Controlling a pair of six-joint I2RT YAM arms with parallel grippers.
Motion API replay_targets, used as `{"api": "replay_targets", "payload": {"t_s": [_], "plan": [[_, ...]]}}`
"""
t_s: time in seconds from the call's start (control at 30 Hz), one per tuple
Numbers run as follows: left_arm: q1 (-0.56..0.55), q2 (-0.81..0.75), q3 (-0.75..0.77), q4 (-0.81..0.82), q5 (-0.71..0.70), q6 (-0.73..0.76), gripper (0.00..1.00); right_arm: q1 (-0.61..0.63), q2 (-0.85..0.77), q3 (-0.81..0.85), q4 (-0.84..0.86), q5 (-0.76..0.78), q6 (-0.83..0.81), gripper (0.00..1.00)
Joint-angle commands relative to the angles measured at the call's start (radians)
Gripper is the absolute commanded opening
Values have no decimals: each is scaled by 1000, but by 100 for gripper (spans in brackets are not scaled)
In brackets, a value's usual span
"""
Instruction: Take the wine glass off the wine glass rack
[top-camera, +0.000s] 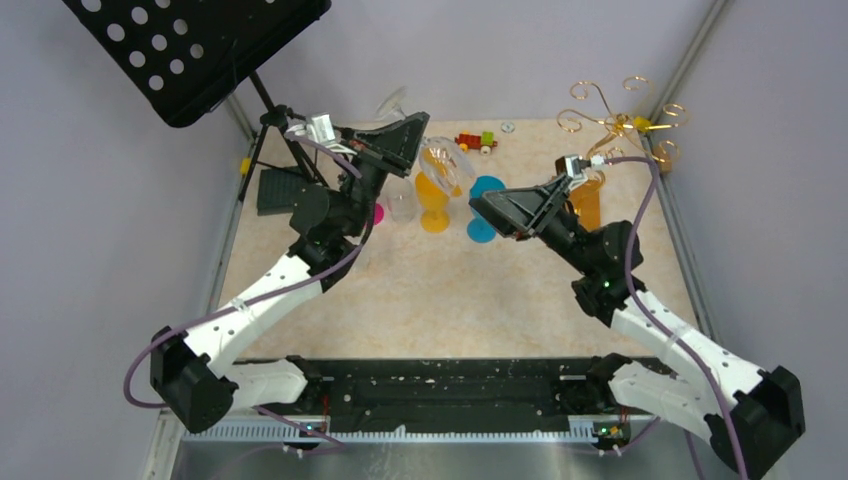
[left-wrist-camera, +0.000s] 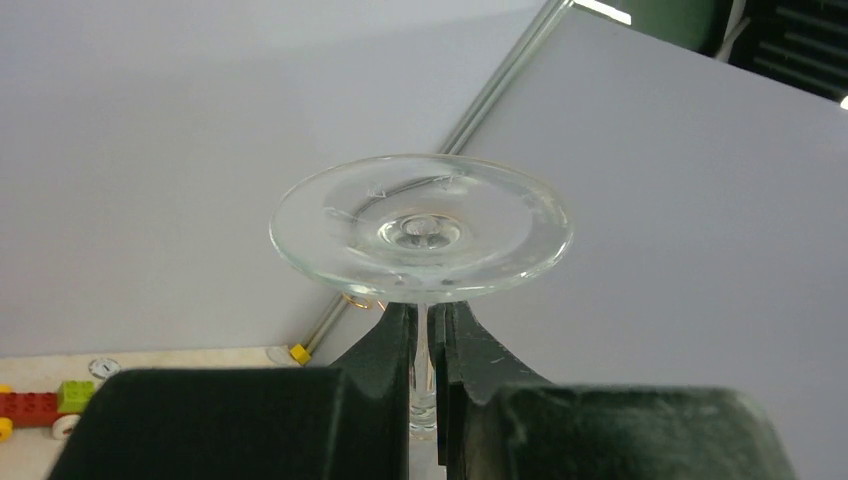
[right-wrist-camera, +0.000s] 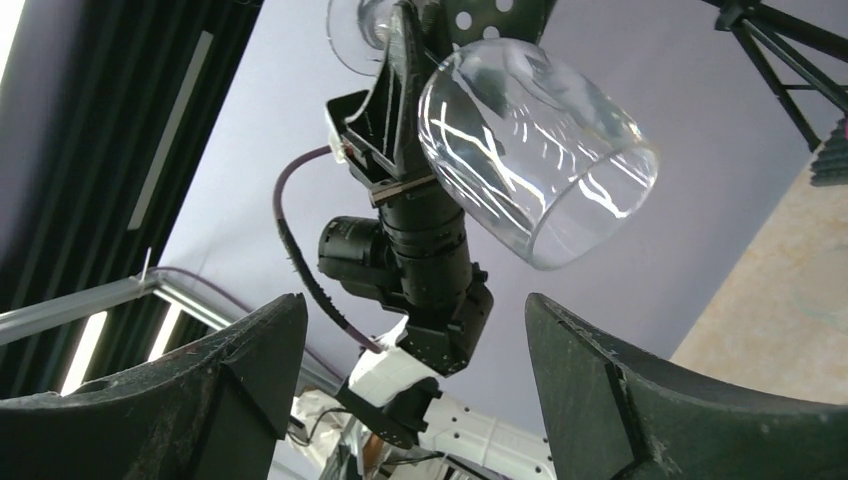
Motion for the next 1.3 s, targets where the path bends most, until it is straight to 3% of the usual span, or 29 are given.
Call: {"api": "replay_targets", "payload": {"t_s": [0.0,0.3,0.63,0.8,0.9,1.03,1.17,1.27], "plan": [[-5,-71,-26,111,-108,-125,0,29,61,31,242,30,4,79],[-5,-117,-35,27,-114,-230,0,46,142,76,294,23,-22,73],[-6,-115,-50,30,-98,-235,0,61,240,112,487,-35,37,42],[-6,-112,-65,46,-84,-258,0,76,285,125,536,-28,61,35],[-6,-110,-73,46,-82,-257,0,81,306,146,539,-30,64,17],[-6,-122,-102,58,-86,-260,0,86,307,146,548,-6,43,3],[-5,-146,-127,57,-97,-244,23,86,279,143,481,14,-13,0],[-6,-169,-143,45,-109,-223,50,87,252,143,425,25,-66,0]]}}
